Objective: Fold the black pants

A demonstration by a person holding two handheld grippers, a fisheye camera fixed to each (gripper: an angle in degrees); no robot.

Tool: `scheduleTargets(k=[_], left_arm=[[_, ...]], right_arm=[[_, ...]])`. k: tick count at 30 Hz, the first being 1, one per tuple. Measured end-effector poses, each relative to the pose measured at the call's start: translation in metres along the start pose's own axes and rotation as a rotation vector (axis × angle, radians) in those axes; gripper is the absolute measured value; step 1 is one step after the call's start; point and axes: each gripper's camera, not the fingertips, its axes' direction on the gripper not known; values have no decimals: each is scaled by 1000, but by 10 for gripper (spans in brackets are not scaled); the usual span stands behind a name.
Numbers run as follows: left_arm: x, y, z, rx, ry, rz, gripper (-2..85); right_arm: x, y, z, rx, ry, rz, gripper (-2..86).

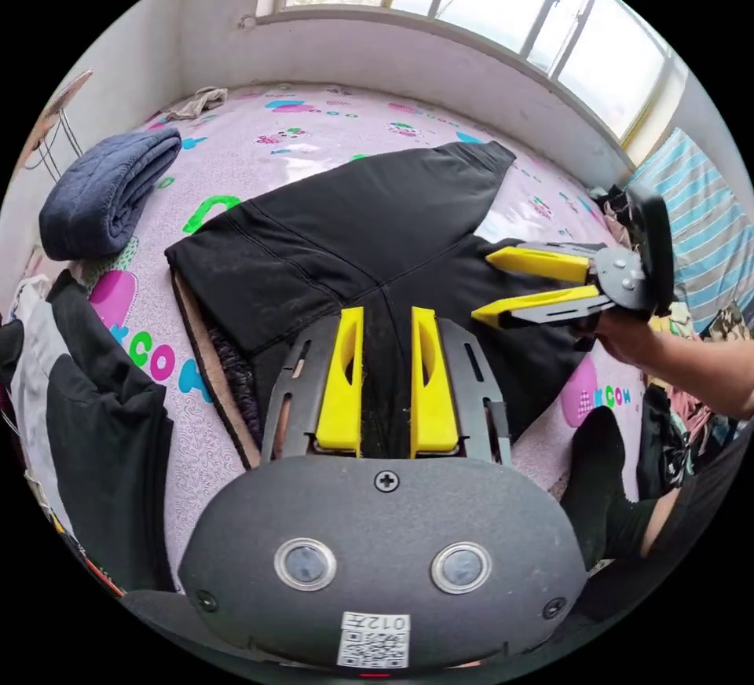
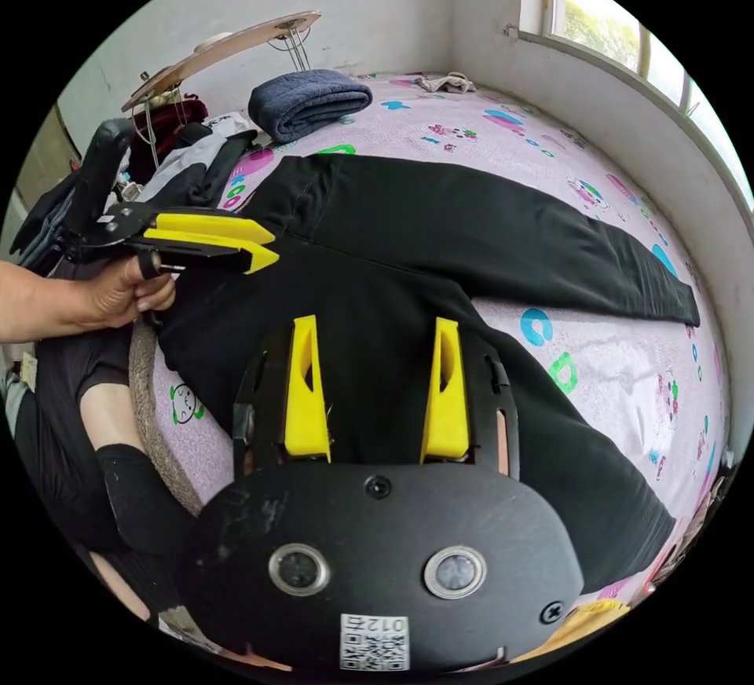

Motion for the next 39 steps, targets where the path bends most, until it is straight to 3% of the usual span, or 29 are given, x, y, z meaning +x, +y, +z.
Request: scheduleTargets(k=[3, 7, 11, 30, 33, 39], left_arm=[[4, 12, 12, -34, -86, 103, 92], [4, 18, 15, -14, -124, 135, 94], [11, 22, 16, -12, -192, 191, 96], [-29, 19, 0, -7, -93, 170, 98], [-15, 15, -8, 48, 73, 279, 124], [6, 10, 15, -32, 74, 449, 159]], right_arm=[[40, 10, -34, 58, 2, 29, 192], [96, 31, -42, 78, 179, 58, 204], [135, 18, -17, 41, 69, 101, 204], [164, -72, 1, 27, 118, 15, 202], [170, -86, 4, 25, 110, 19, 202], [176, -109, 10, 24, 104, 21, 203]])
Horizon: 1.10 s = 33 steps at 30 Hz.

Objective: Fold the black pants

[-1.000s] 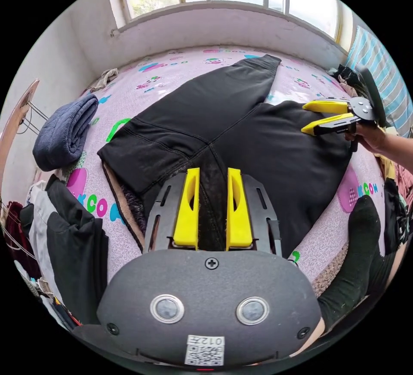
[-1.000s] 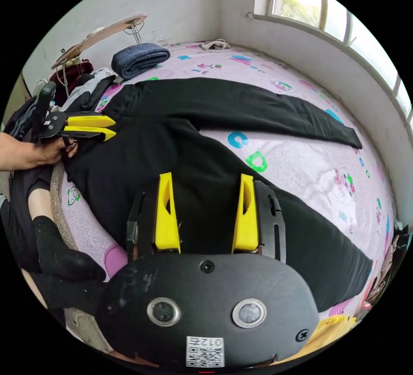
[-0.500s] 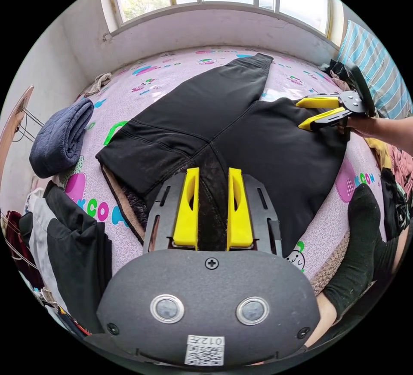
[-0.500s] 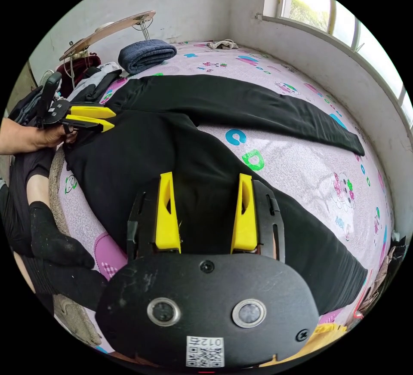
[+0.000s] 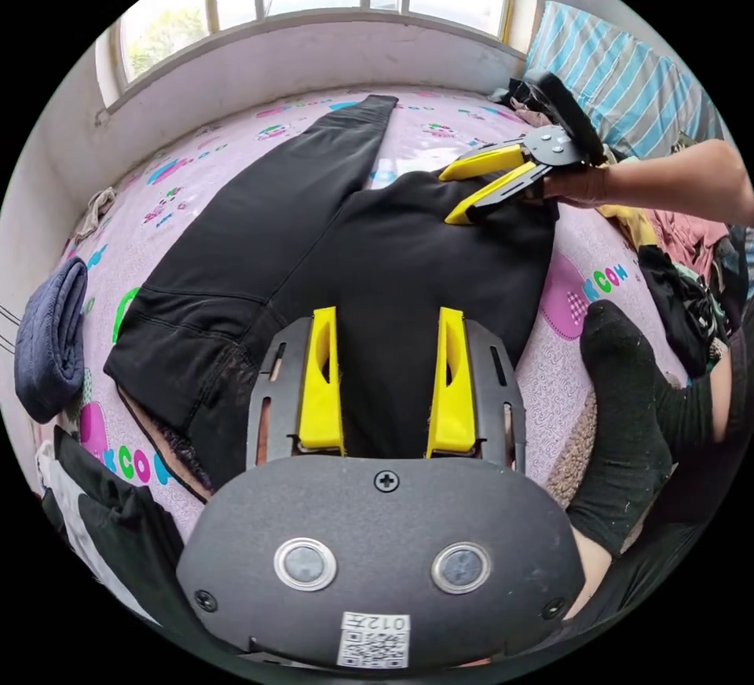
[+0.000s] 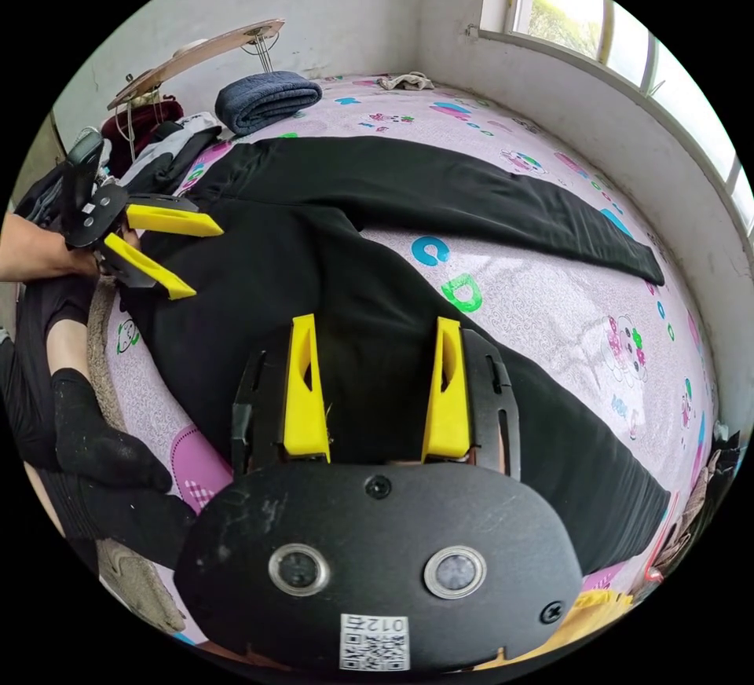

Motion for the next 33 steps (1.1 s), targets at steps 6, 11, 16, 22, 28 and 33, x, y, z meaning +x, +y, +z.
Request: scheduleTargets(k=[6, 11, 16, 22, 28, 33], left_arm=[[-17, -3, 0, -8, 63, -29, 164], [-20, -5, -1, -5, 59, -31, 164], [-22, -8, -2, -6, 46, -30, 161], [-36, -10, -2, 3, 97, -84, 156], [-27, -16, -2, -2, 63, -53, 160], [-19, -21, -1, -12, 30, -41, 161]], right_arm=[[1, -20, 6, 1, -8, -9, 205], [8, -34, 9, 4, -34, 3, 206], [-1, -47, 14, 4, 3, -6, 207], [-1, -62, 18, 1, -4, 7, 208], [-6, -75, 21, 2, -8, 11, 208], [-11, -84, 22, 0, -13, 14, 208]])
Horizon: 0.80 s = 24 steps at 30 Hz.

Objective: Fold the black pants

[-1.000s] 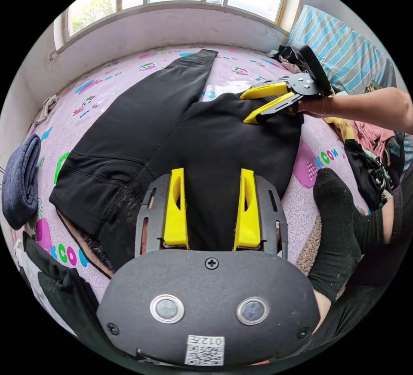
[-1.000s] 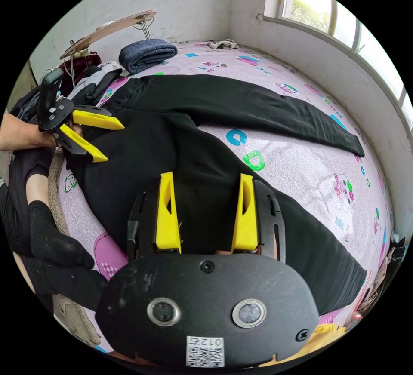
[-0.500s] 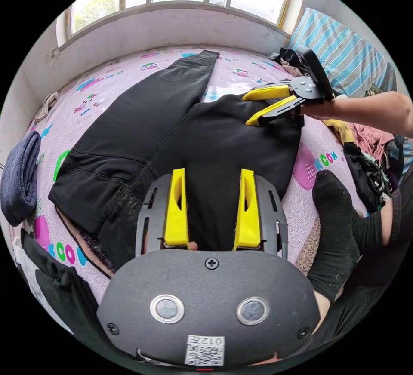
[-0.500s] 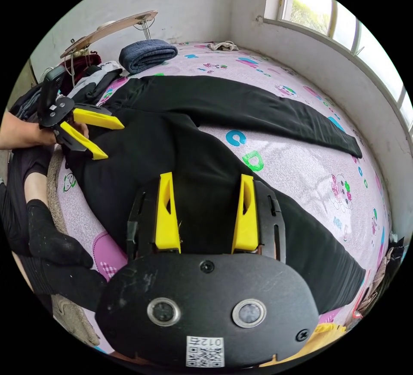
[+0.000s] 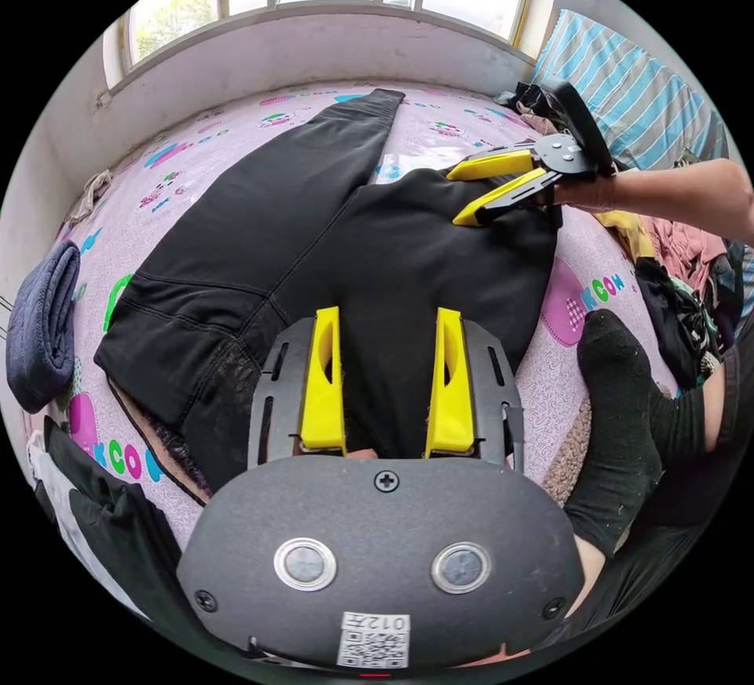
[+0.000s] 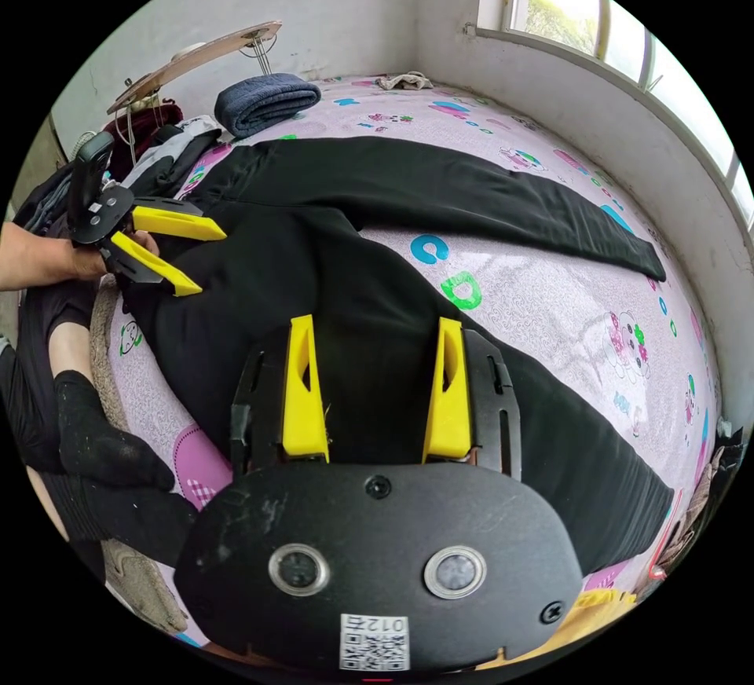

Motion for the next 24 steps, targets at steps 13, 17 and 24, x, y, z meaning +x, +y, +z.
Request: scheduleTargets(k=[13, 17, 24], left_arm=[[18, -13, 3, -11, -57, 34, 161], [20, -17, 2, -12, -45, 28, 159], [17, -29, -15, -97, -16, -25, 161]], right_arm=[[-25, -26, 2, -5, 16, -5, 207], [-31, -34, 0, -7, 11, -2, 207], [-41, -45, -4, -7, 7, 0, 207]])
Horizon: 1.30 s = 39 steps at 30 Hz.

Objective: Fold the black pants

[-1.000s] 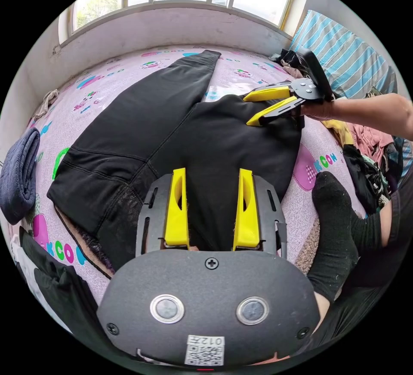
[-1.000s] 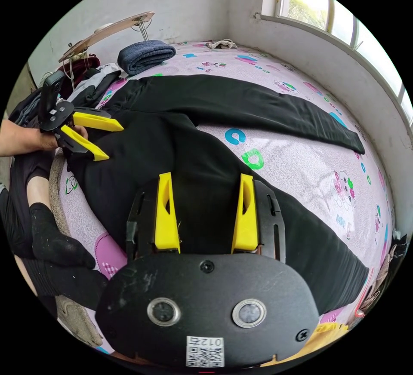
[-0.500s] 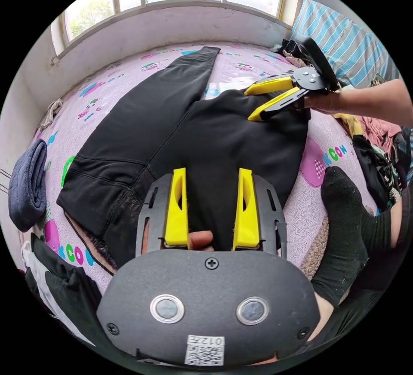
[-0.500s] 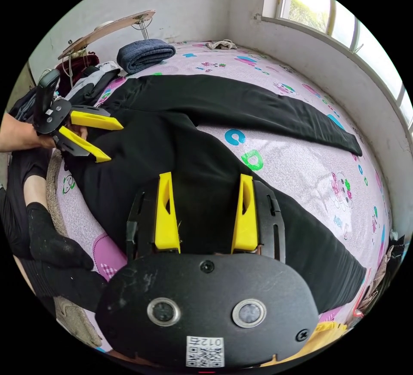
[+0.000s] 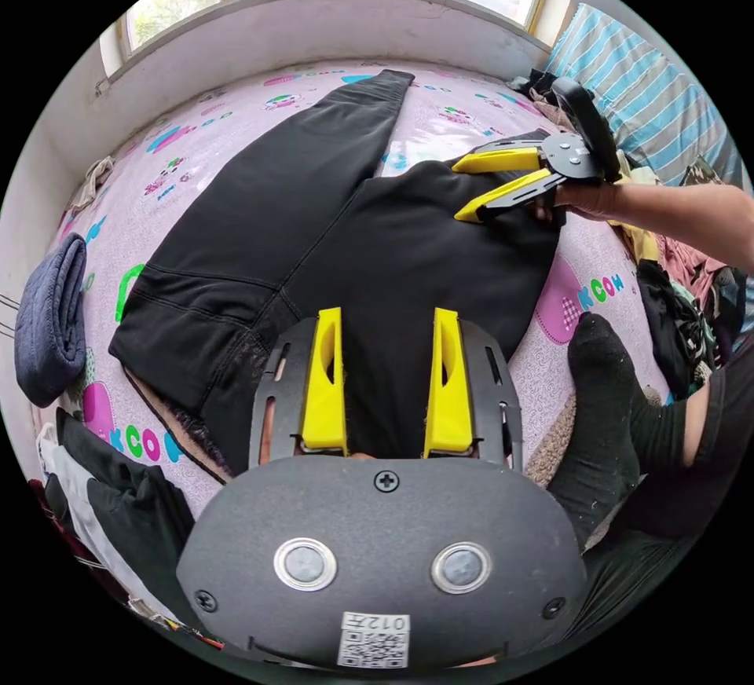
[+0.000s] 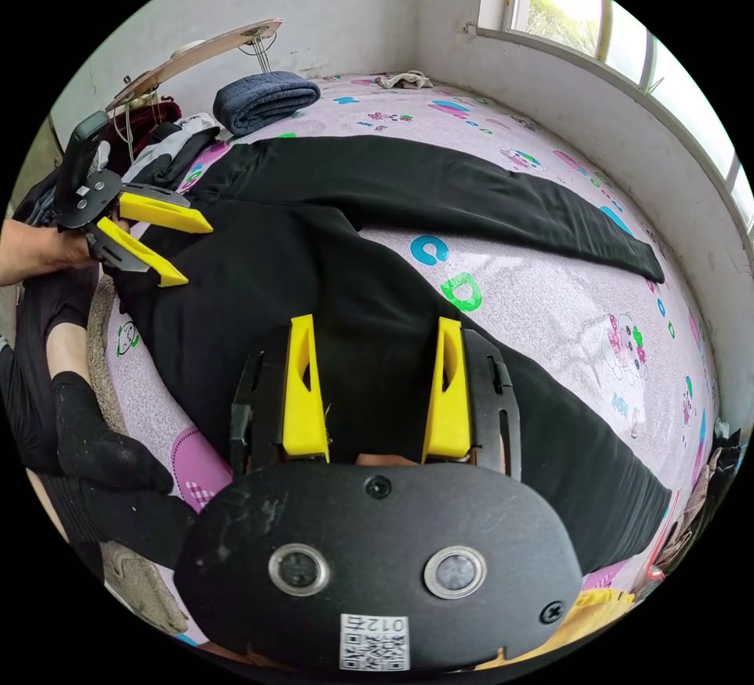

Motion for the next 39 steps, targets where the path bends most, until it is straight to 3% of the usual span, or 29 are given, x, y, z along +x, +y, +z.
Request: scheduleTargets(k=[4, 9, 12, 21, 25, 29, 31, 33, 39], left_arm=[[-8, 13, -6, -31, -73, 33, 163], [-22, 38, -4, 88, 4, 110, 161], [-9, 37, -5, 71, -61, 142, 158], [-22, 31, -30, 26, 60, 29, 136], [5, 23, -54, 128, 2, 168, 135], [36, 7, -35, 39, -25, 309, 133], [40, 12, -21, 17, -15, 308, 132], [33, 26, -26, 125, -7, 270, 132], [39, 20, -30, 115, -16, 277, 132]], right_arm=[[-7, -7, -4, 0, 2, -1, 207], [-12, -16, -8, -1, 0, 1, 207], [-15, -21, -11, -1, 1, 0, 207], [-18, -37, -22, 0, -1, 2, 207], [-14, -46, -25, -3, -9, 6, 207], [-9, -54, -30, -3, -7, 5, 207], [-6, -58, -31, -3, -6, 5, 207], [-2, -62, -33, -3, -6, 6, 207], [21, -80, -37, -22, -30, 28, 198]])
